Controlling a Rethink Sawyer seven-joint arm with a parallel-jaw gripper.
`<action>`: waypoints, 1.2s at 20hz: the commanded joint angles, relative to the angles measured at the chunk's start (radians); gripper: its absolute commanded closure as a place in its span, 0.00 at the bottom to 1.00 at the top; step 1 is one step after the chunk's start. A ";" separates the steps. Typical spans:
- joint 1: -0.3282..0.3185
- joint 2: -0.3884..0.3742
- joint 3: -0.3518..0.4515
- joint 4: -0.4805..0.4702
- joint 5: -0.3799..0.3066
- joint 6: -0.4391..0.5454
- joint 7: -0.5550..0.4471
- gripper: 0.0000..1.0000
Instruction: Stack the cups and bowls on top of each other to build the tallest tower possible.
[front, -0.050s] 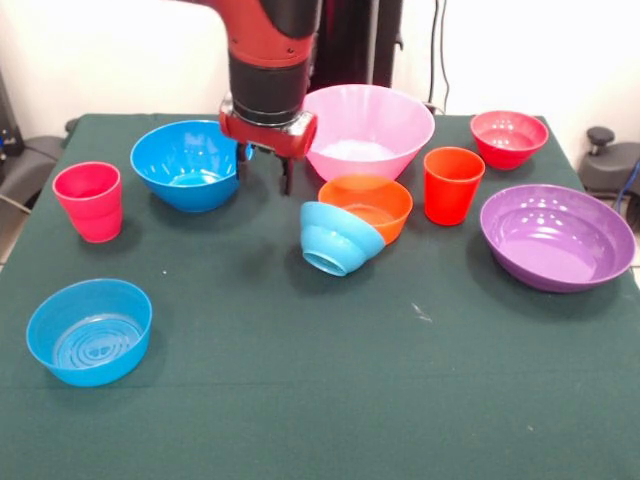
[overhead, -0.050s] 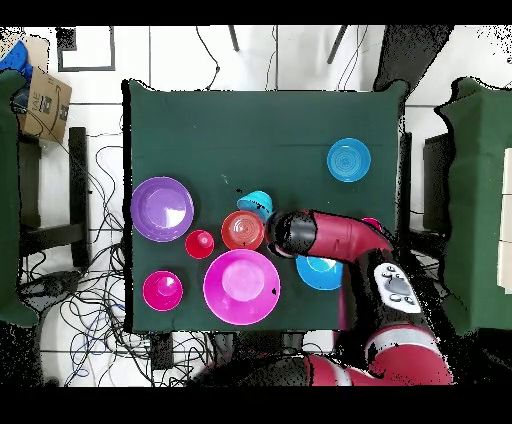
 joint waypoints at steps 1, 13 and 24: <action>-0.058 -0.045 0.337 0.055 -0.107 0.067 -0.356 0.00; -0.189 -0.126 0.575 0.206 -0.036 0.188 -0.373 0.00; -0.111 -0.145 0.509 0.201 -0.203 0.077 -0.220 0.00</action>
